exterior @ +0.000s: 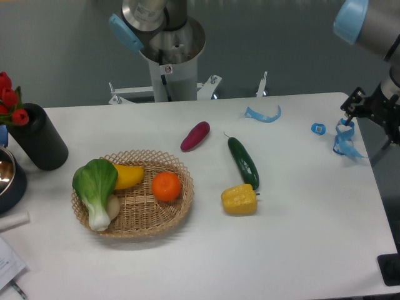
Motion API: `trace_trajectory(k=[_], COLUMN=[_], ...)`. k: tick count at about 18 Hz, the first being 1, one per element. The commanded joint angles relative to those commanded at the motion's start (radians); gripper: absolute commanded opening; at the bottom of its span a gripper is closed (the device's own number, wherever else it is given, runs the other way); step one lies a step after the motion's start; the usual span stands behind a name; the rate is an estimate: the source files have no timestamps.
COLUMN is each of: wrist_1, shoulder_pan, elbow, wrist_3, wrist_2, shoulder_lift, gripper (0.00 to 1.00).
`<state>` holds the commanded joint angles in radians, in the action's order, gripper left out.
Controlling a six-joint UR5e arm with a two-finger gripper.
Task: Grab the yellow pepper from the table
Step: 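Move the gripper across the table toward the yellow bell pepper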
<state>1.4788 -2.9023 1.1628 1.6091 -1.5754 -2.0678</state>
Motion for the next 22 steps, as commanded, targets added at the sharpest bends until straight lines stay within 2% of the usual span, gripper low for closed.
trace_trajectory(k=[6, 11, 14, 17, 20, 22], wrist_1=[0.000, -0.006, -0.006, -0.034, -0.048, -0.058], shoulder_pan=[0.006, 0.046, 0.103, 0.150, 0.170, 0.204], elbow=[0.005, 0.044, 0.066, 0.136, 0.166, 0.179], wrist_3=[0.002, -0.018, -0.220, -0.362, -0.493, -0.541], wrist_2=[0.023, 0.075, 0.069, 0.089, 0.188, 0.216], shoulder_lift=[0.006, 0.014, 0.038, 0.074, 0.094, 0.095], gripper=[1.00, 1.00, 1.00, 1.00, 1.00, 1.00])
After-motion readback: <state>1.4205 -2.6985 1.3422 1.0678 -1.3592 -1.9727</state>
